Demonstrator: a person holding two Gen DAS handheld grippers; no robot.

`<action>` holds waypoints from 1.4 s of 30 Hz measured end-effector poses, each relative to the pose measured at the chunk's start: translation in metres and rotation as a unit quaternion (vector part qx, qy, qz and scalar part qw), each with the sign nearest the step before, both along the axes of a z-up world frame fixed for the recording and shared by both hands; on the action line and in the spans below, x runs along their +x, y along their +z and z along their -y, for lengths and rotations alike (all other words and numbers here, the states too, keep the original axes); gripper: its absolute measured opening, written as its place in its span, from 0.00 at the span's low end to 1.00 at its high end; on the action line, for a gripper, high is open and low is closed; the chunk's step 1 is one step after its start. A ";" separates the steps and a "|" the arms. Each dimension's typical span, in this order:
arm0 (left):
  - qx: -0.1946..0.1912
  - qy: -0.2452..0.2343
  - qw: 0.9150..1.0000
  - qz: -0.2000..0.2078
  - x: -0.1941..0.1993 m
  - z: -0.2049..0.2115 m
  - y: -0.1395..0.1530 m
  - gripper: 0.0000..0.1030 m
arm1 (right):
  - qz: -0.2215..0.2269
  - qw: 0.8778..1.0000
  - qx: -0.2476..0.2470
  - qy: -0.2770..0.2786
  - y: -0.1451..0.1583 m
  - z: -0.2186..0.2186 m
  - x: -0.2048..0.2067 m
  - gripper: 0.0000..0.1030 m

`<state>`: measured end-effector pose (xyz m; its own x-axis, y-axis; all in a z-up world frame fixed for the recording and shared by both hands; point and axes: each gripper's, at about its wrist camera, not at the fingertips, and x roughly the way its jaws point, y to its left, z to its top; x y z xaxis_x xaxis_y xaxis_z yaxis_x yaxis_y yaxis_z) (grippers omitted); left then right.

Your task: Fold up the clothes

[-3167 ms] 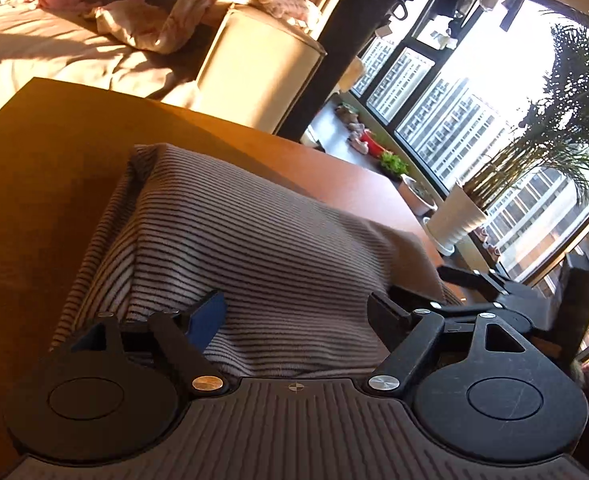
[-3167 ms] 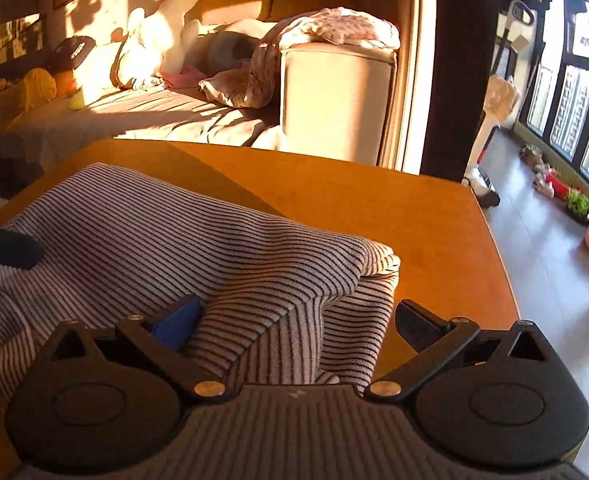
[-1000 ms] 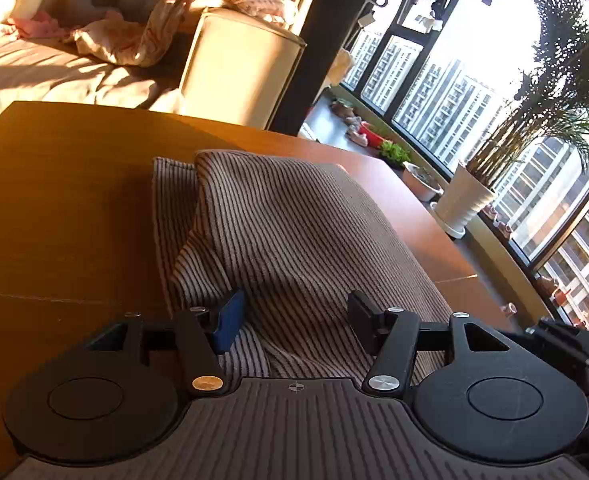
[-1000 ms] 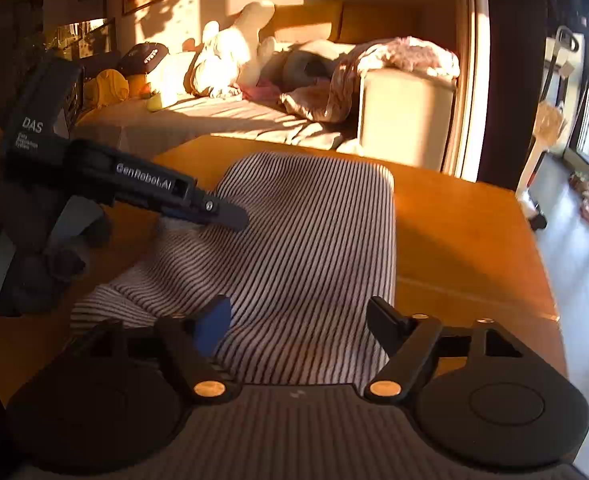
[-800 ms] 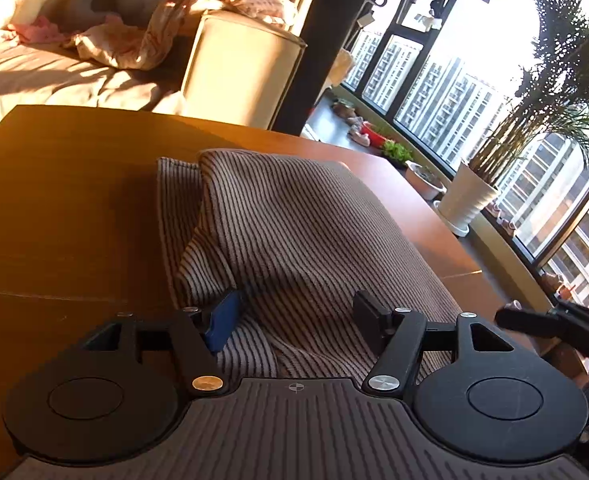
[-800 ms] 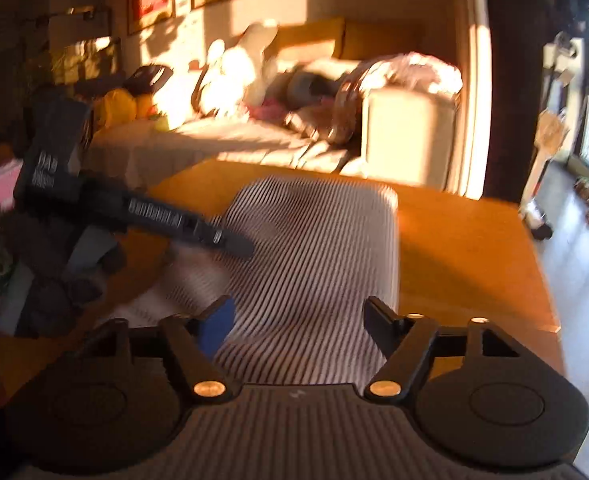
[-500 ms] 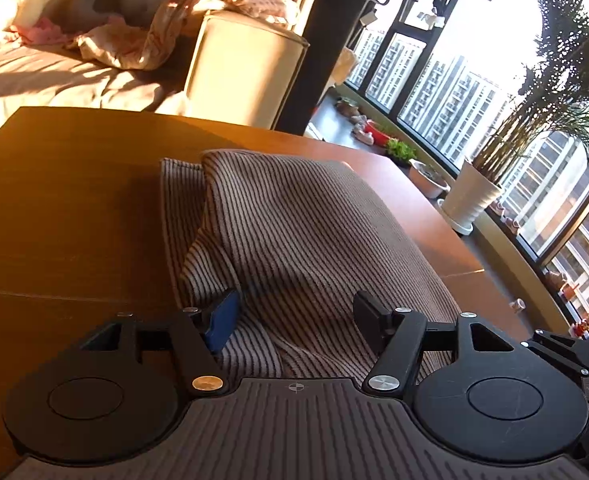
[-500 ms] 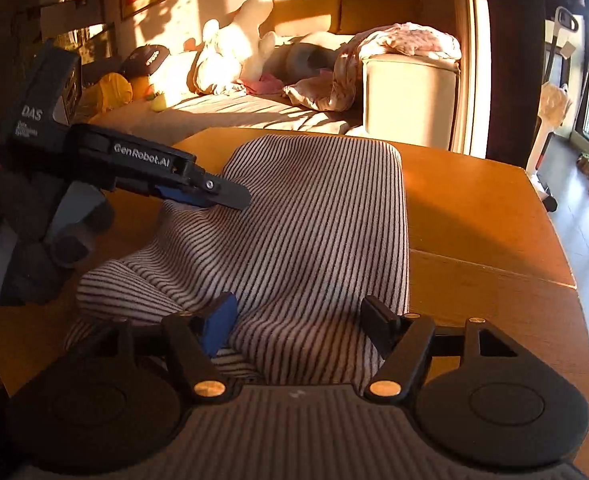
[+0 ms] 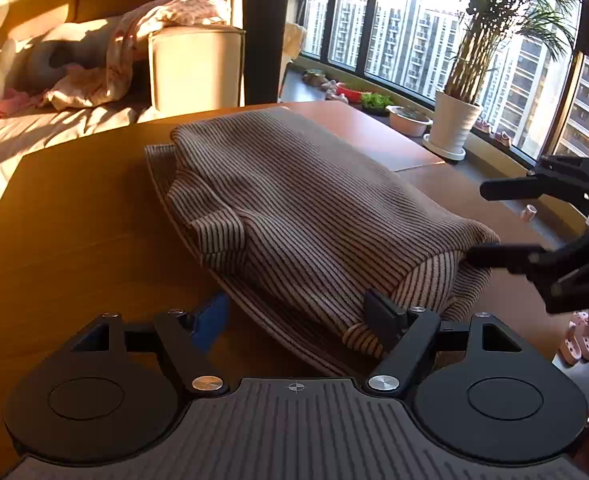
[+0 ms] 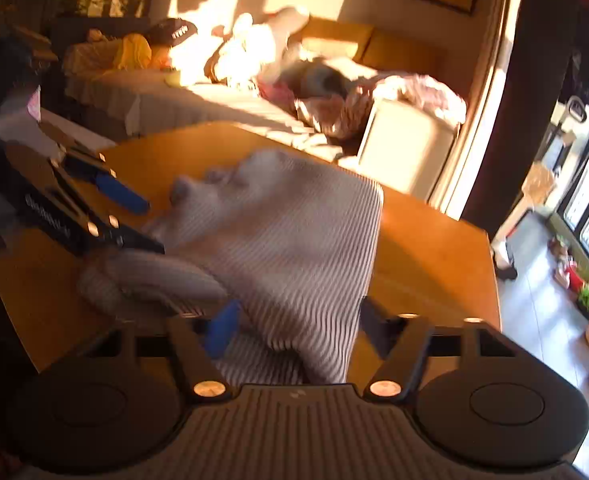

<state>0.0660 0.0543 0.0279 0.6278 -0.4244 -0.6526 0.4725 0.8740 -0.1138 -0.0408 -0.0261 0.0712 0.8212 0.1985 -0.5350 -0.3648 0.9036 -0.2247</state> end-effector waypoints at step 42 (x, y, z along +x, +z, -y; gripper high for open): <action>-0.089 0.104 0.990 -0.029 -0.007 -0.059 0.013 0.93 | -0.001 0.994 -0.017 0.108 0.007 -0.033 -0.013 0.63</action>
<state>0.0590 0.1137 0.0408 0.6771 -0.4010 -0.6170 0.2720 0.9155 -0.2965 -0.0536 0.0069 0.0781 0.7597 0.3517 -0.5469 -0.5504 0.7957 -0.2528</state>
